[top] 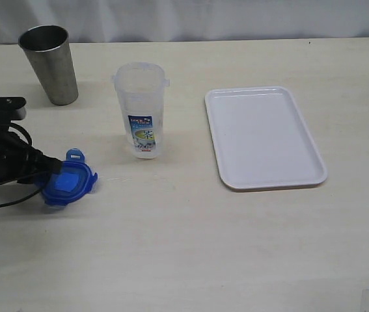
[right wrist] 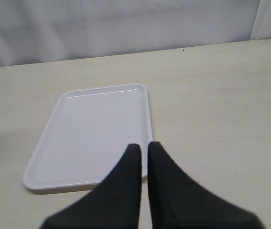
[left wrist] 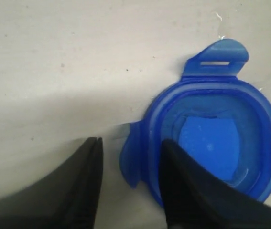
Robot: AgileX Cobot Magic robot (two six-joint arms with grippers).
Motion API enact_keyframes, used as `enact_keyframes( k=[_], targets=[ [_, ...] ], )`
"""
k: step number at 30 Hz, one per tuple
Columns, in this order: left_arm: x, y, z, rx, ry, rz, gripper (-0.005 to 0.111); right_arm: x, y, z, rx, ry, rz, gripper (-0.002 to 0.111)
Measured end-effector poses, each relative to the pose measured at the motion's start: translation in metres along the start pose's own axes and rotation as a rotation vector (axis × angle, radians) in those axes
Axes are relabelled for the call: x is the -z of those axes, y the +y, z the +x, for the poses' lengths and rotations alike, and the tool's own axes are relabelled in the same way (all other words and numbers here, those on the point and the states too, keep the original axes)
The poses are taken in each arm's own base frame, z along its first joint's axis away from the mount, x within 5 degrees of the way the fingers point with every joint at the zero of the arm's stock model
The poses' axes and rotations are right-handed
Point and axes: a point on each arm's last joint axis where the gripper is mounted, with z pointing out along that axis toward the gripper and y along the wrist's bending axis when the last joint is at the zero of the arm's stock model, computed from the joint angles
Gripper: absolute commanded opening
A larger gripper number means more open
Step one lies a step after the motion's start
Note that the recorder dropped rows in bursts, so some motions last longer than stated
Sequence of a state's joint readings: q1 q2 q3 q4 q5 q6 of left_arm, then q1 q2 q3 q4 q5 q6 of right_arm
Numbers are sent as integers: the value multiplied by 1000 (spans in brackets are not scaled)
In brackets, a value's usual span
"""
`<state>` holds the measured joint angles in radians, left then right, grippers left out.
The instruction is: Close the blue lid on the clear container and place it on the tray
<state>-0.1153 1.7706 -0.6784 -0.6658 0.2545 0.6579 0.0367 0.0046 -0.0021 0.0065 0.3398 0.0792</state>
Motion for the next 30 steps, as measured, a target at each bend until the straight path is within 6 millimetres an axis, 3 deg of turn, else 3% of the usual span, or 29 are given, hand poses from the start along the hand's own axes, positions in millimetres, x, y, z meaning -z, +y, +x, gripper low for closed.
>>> enact_keyframes(
  k=[13,30],
  targets=[
    [0,0,0,2,-2,-2,2,0,0,0,0,0,0,5],
    [7,-3,-1,-3,-1,21,3,0,0,0,0,0,0,5]
  ],
)
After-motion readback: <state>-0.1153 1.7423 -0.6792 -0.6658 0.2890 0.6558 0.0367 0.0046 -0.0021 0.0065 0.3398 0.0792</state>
